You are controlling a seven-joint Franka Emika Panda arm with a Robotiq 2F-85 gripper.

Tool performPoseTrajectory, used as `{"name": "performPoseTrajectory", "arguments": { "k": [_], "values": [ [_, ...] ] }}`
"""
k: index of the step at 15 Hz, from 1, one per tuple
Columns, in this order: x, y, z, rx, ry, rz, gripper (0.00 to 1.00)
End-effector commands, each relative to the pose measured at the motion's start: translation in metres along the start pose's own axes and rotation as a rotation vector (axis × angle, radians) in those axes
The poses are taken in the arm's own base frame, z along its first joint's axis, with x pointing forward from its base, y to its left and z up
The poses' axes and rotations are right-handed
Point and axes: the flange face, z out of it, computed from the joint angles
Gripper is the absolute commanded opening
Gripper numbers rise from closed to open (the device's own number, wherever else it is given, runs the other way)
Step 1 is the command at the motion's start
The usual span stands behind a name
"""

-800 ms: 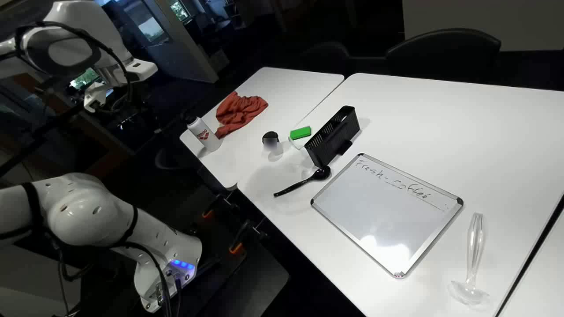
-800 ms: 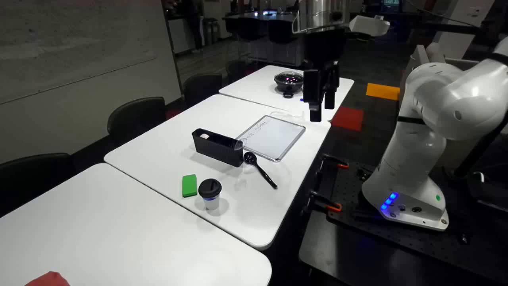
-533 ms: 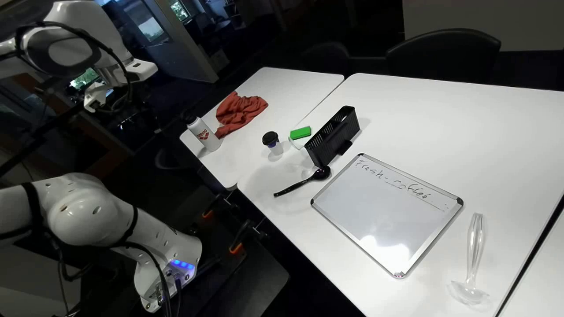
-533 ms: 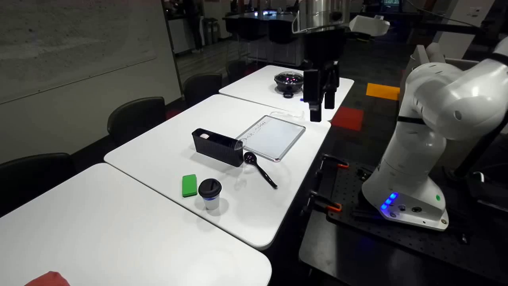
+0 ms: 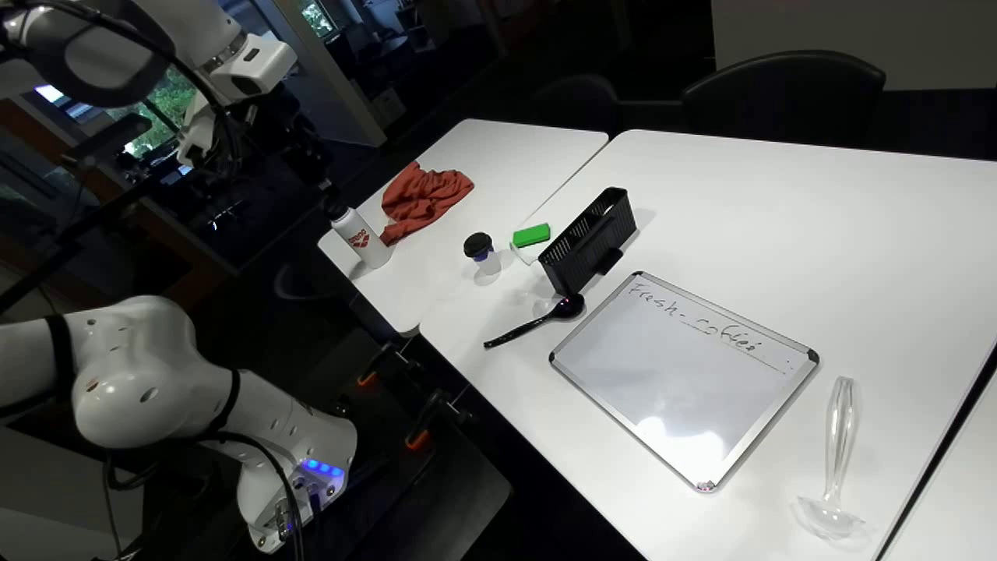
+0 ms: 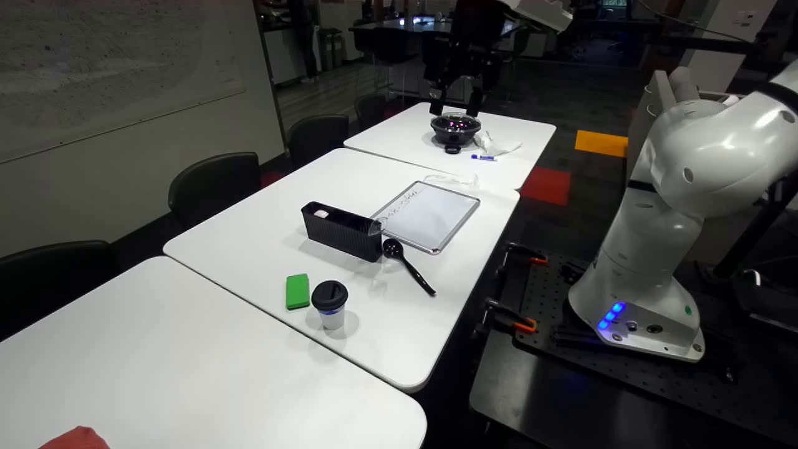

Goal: Pick up the object from the right side of the table and put it in the black object

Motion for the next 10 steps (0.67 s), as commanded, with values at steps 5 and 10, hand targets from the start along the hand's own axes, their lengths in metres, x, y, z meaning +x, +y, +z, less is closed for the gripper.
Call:
{"name": "performPoseTrajectory", "arguments": {
  "k": [5, 10],
  "values": [
    [0.151, 0.137, -0.050, 0.095, 0.262, 0.414, 1.00],
    [0.169, 0.195, -0.049, 0.094, 0.335, 0.517, 1.00]
  ]
}}
